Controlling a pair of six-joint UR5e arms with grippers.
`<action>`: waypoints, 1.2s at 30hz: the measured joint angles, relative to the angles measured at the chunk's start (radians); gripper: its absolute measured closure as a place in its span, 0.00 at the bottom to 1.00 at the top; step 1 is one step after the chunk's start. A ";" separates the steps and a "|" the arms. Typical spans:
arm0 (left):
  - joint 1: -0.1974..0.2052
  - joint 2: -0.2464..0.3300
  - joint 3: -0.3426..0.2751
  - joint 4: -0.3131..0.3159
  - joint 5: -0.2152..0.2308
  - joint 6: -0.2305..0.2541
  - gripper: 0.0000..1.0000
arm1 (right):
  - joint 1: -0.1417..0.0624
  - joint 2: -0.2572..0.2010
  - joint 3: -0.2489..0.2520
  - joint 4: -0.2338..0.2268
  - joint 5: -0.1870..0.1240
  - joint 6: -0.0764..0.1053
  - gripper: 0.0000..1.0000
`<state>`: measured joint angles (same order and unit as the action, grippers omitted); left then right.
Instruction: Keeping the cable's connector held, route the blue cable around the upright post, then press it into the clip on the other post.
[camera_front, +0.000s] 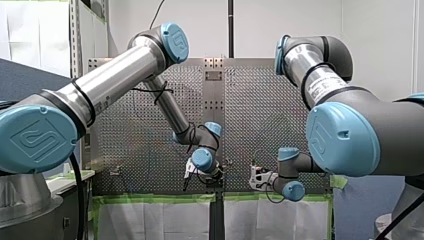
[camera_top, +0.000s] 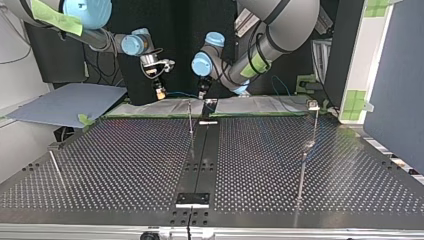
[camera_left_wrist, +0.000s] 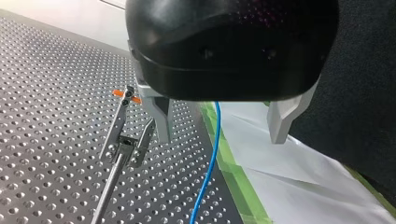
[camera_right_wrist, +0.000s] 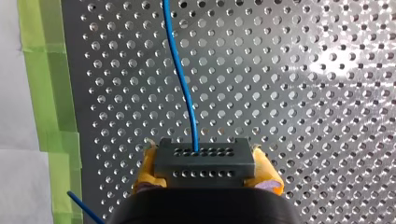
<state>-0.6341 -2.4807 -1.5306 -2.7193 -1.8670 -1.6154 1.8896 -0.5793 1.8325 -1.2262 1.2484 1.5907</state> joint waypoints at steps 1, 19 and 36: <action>0.001 0.000 0.000 -0.004 0.003 -0.003 0.00 | 0.002 0.000 0.000 0.001 -0.002 -0.002 1.00; 0.030 -0.060 0.000 -0.015 0.075 -0.090 0.00 | 0.023 0.000 0.000 0.002 -0.072 -0.012 1.00; 0.063 -0.074 0.054 0.034 0.075 -0.097 0.00 | 0.029 0.000 -0.003 -0.001 -0.121 -0.009 1.00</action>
<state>-0.5711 -2.5545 -1.4767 -2.6854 -1.7923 -1.7124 1.9188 -0.5797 1.8299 -1.2270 1.1278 1.5814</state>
